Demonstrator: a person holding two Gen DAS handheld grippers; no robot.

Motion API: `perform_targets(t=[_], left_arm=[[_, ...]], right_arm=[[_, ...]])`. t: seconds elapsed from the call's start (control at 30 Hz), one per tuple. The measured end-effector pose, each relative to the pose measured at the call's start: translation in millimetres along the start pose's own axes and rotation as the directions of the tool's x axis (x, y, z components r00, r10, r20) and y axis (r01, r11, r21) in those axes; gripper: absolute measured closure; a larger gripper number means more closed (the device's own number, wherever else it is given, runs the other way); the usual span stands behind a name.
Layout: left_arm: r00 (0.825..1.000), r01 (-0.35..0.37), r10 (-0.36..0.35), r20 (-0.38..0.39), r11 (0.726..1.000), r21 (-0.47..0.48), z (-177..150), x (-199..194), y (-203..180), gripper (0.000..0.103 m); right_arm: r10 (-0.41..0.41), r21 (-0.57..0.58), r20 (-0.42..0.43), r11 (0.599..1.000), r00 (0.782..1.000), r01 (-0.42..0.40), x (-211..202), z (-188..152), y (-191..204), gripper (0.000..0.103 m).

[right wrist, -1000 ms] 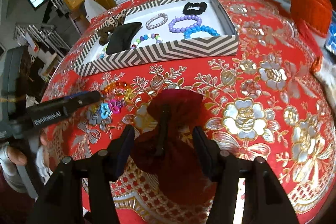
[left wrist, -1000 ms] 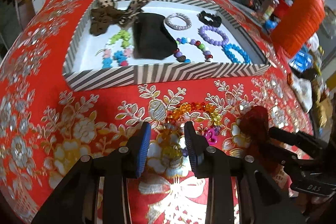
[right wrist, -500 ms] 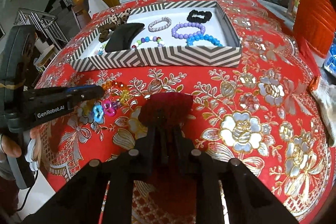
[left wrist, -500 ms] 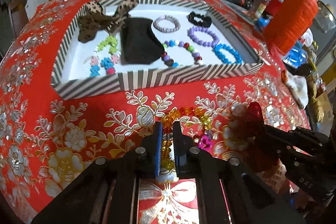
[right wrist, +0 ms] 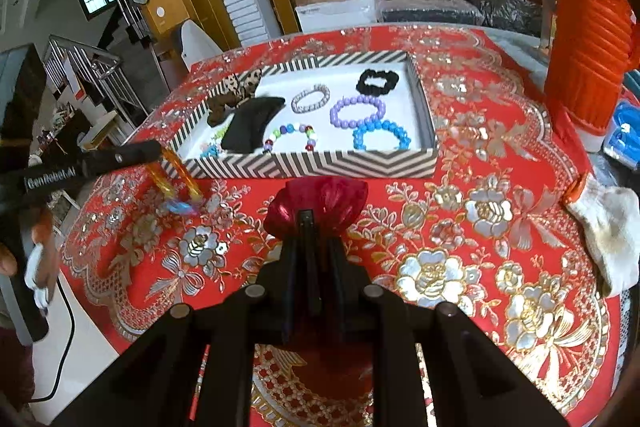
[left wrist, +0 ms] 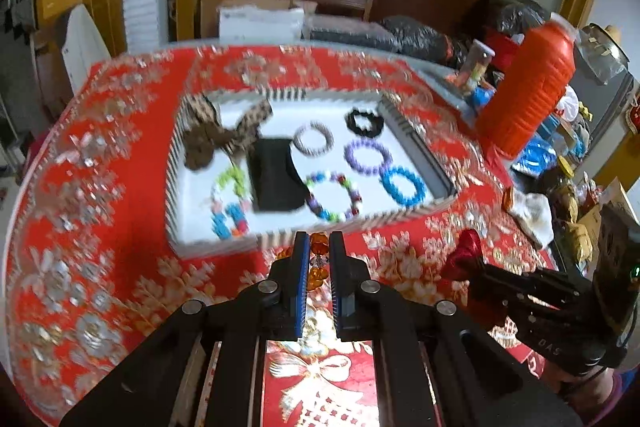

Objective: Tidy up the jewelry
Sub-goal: 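Carry the amber bracelet and red pouch into the tray and release both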

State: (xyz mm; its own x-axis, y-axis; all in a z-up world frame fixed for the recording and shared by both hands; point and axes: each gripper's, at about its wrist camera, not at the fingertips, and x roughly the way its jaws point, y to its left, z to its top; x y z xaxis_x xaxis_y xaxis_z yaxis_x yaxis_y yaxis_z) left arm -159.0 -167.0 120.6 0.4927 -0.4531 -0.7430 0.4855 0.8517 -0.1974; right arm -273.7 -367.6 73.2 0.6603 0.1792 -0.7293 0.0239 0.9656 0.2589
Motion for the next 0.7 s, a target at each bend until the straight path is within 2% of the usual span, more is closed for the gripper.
perform_targets(t=[0.33,0.57,0.7], left_arm=[[0.997,-0.039,0.038,0.071,0.999,0.013,38.5,-16.4,-0.5,0.103],[0.993,-0.075,0.070,0.091,0.996,0.050,55.5,-4.0,-10.0,0.103],[0.994,-0.080,0.075,0.077,0.995,0.065,60.7,11.1,-16.0,0.103]], right_arm=[[-0.021,0.007,0.041,1.000,0.999,0.021,-13.4,15.1,-7.8,0.087],[-0.034,0.013,0.047,0.999,0.998,0.034,-11.4,25.9,-12.9,0.087],[-0.038,0.018,0.040,0.999,0.998,0.038,-6.2,31.5,-16.5,0.087]])
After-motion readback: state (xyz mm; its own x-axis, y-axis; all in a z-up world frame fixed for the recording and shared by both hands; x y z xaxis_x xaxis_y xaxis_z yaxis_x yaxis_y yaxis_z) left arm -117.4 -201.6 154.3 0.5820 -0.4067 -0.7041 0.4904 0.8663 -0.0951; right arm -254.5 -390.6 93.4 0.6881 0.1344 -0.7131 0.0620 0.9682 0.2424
